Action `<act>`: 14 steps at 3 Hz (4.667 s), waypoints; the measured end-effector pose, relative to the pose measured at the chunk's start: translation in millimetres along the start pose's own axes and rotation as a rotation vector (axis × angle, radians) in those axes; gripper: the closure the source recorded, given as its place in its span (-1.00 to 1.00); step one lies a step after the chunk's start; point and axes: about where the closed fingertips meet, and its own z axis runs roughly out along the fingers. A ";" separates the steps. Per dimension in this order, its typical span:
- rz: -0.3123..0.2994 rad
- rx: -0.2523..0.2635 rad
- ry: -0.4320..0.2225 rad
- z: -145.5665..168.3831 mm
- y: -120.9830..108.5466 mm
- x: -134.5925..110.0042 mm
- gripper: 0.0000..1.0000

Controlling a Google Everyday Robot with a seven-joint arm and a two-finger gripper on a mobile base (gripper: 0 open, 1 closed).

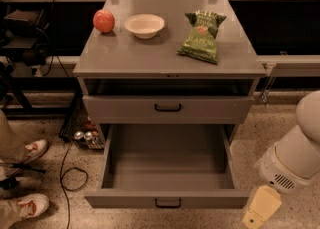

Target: Close middle drawer

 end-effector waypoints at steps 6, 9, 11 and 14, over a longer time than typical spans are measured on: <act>0.169 -0.190 -0.203 214.9 -64.2 42.0 0.69; 0.243 -0.017 -0.230 290.0 -131.7 48.0 1.00; 0.264 0.034 -0.311 295.3 -156.9 35.9 1.00; 0.224 0.104 -0.482 308.2 -203.2 -10.4 1.00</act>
Offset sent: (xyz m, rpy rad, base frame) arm 0.0045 -0.0193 -0.1328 0.2585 0.1155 -0.0847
